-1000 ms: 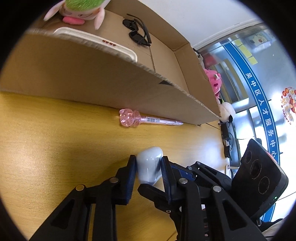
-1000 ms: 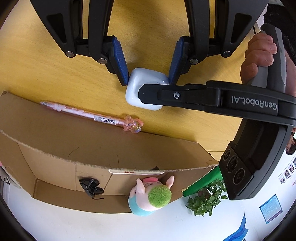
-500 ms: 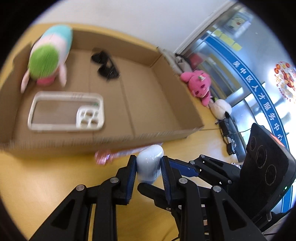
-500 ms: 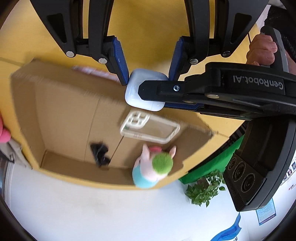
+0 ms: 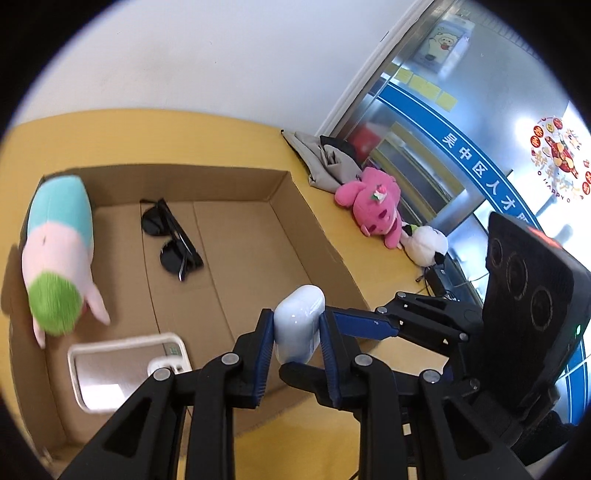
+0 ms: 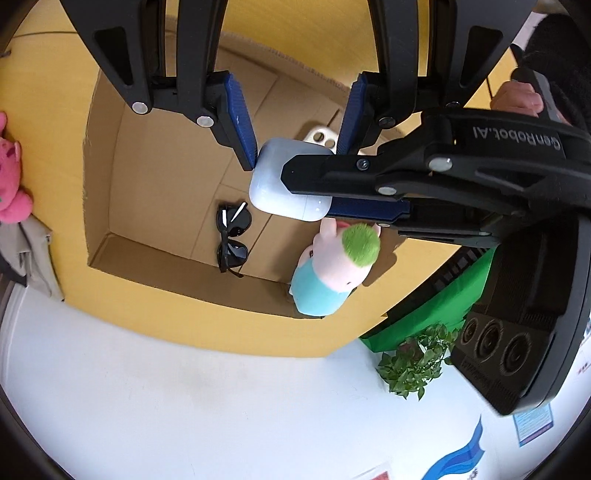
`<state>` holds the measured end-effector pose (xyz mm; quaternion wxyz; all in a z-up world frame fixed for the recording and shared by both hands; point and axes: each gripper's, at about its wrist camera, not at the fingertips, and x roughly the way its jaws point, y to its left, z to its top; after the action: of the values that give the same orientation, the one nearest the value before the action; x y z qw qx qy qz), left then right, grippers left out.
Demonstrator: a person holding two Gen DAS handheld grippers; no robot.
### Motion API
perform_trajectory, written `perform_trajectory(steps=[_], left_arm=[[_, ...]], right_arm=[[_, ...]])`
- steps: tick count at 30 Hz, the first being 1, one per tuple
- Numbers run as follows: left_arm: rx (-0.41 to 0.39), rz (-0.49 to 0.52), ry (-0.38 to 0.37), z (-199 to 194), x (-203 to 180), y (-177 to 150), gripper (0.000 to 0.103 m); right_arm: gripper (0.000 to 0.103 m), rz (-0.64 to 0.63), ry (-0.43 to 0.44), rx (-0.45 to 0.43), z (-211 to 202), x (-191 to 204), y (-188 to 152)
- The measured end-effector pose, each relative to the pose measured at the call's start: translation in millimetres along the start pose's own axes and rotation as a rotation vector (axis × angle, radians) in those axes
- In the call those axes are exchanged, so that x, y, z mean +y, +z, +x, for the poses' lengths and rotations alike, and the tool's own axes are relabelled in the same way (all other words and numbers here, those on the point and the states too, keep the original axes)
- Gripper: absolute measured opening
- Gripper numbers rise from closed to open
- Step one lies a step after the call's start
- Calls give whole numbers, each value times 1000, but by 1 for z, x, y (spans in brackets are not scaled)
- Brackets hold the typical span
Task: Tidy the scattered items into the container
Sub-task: 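Lift the earbud case with the right gripper and carry it into the box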
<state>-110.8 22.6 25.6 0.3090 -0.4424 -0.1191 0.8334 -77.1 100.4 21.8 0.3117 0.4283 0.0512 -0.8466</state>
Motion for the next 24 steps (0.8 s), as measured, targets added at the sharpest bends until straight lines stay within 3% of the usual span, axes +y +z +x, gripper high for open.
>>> perform_trajectory(steps=[5,11,16,24], left_arm=[[46,-2,12,17,15,20,23],[118,-69,3,52,49,24,23],[183,-142,3,79,81,20,23],[285,-198,30,115,109,14,24]], right_arm=[[48,32,6,87,26,-17,21],[48,96,23,187,72,-38,22],[48,222,110,267,113,-62,14],[48,243,76,365,161,-70,8]])
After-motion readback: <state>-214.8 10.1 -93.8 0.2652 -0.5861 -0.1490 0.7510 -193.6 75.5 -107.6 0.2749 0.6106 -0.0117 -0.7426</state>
